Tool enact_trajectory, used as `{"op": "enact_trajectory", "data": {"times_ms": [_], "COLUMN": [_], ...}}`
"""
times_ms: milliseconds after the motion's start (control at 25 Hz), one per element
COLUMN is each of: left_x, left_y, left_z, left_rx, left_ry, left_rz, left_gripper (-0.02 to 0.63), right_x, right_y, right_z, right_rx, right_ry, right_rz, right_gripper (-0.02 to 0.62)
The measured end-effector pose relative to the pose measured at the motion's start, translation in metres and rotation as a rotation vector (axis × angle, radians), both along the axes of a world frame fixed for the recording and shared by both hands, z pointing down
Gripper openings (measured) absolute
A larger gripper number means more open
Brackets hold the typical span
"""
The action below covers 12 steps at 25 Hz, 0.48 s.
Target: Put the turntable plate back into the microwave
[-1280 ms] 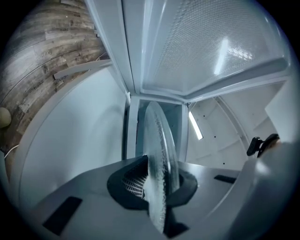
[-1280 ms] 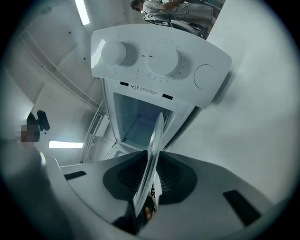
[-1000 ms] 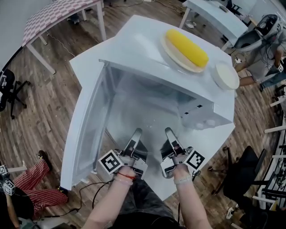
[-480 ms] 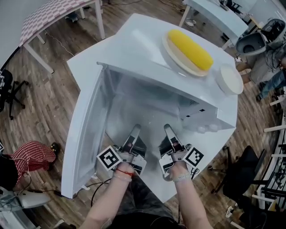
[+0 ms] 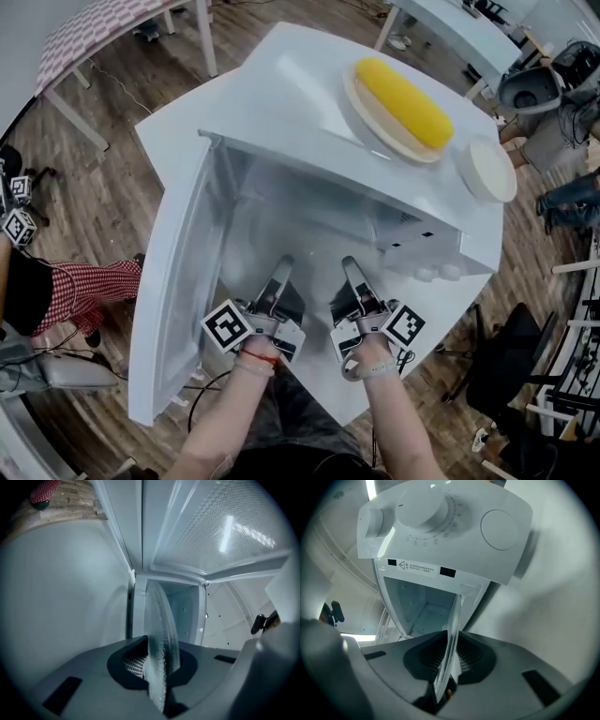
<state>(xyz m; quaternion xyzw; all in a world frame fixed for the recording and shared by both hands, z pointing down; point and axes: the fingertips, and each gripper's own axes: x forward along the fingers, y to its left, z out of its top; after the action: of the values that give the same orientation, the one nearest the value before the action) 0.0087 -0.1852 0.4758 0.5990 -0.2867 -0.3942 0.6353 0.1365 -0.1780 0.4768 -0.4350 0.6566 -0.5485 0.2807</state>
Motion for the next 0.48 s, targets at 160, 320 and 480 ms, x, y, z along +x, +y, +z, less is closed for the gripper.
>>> {"op": "enact_trajectory", "data": {"times_ms": [160, 320, 480], "left_x": [-0.0006, -0.0010, 0.0000], "left_y": [-0.0030, -0.0060, -0.0099], "left_z": [0.0015, 0.0027, 0.0035], "left_rx": [0.003, 0.005, 0.005], "left_ry": [-0.004, -0.001, 0.006], "left_rz": [0.003, 0.002, 0.001], "left_gripper": [0.032, 0.032, 0.032], "right_x": [0.0004, -0.0002, -0.0010], "right_y": [-0.0018, -0.0041, -0.0034], "right_z": [0.0034, 0.0041, 0.0030], "right_rx": [-0.009, -0.012, -0.010], "right_ry": [-0.007, -0.014, -0.014], "right_rz": [0.009, 0.014, 0.015], "right_gripper": [0.060, 0.060, 0.061]}}
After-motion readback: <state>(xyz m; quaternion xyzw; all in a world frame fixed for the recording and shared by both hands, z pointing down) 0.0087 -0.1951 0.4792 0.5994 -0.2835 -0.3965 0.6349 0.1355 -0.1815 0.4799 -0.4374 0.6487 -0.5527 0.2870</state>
